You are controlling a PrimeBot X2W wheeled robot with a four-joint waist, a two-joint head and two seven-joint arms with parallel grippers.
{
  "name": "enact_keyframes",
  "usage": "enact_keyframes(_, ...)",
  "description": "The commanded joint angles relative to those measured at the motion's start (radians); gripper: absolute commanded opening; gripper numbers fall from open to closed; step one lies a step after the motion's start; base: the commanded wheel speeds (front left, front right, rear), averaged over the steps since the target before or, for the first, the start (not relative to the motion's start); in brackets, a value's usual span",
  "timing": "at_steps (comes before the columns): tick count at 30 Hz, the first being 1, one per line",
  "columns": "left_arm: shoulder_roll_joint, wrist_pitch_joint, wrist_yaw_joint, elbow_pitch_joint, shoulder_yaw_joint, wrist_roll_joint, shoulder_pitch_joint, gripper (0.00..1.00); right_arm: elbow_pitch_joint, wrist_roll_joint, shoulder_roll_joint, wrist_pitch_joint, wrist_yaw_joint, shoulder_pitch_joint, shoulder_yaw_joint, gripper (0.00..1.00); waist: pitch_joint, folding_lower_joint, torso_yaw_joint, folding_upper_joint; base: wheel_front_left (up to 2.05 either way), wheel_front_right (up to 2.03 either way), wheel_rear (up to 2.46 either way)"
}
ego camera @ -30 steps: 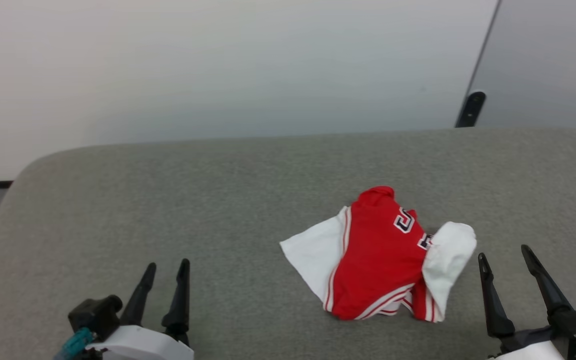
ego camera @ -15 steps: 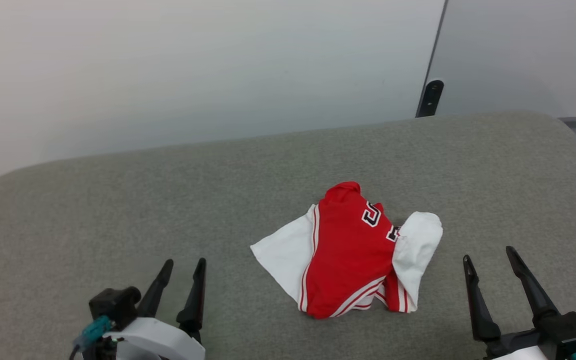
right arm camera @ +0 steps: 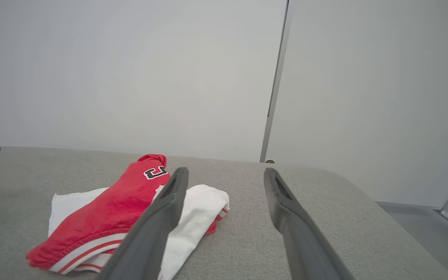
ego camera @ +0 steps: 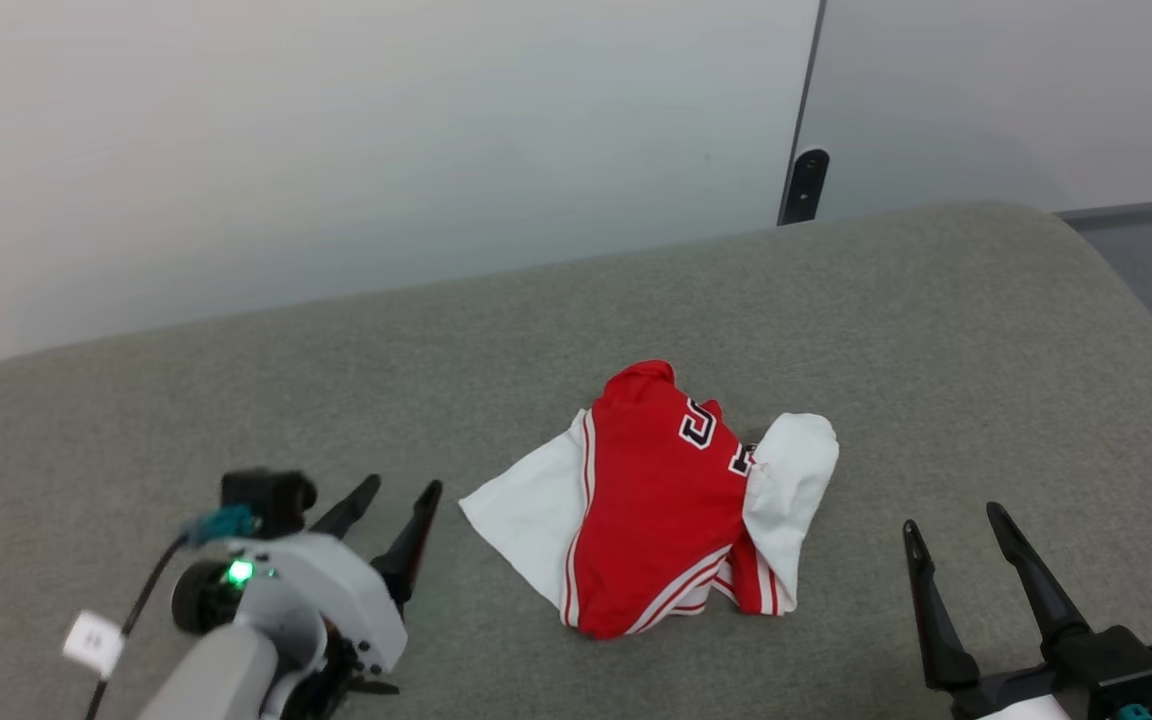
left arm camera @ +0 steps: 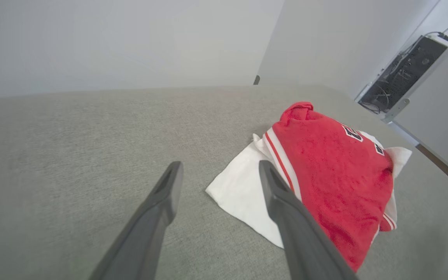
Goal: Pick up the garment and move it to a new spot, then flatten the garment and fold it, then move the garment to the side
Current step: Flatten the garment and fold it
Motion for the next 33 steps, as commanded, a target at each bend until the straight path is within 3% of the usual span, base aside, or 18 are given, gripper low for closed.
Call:
enact_keyframes(1,0.012,0.031,-0.002,0.002,-0.023,-0.019,-0.027,1.00,0.003,0.009,0.003,-0.004,-0.002,-0.011,0.003,1.00,0.005,0.0000,-0.009,-0.0001,0.00,0.00,0.00)
enact_keyframes(9,0.092,0.327,-0.002,0.013,-0.170,-0.168,-0.192,1.00,0.026,0.016,0.009,-0.004,-0.002,-0.030,0.018,1.00,0.022,0.0000,-0.039,-0.0001,0.00,0.00,0.00)
enact_keyframes(19,0.148,0.636,-0.002,0.099,-0.272,-0.291,-0.355,1.00,0.050,0.029,0.015,-0.004,-0.002,-0.069,0.042,1.00,0.072,0.0000,-0.092,-0.0001,0.00,0.00,0.00)
enact_keyframes(25,0.140,0.716,-0.002,0.146,-0.302,-0.321,-0.415,1.00,0.062,0.064,0.015,-0.004,-0.002,-0.089,0.055,1.00,0.097,0.0000,-0.120,-0.0001,0.00,0.00,0.00)
enact_keyframes(33,0.141,0.735,-0.002,0.205,-0.367,-0.310,-0.443,1.00,0.065,0.095,0.015,-0.004,-0.002,-0.111,0.077,1.00,0.136,0.0000,-0.159,-0.0001,0.00,0.00,0.00)
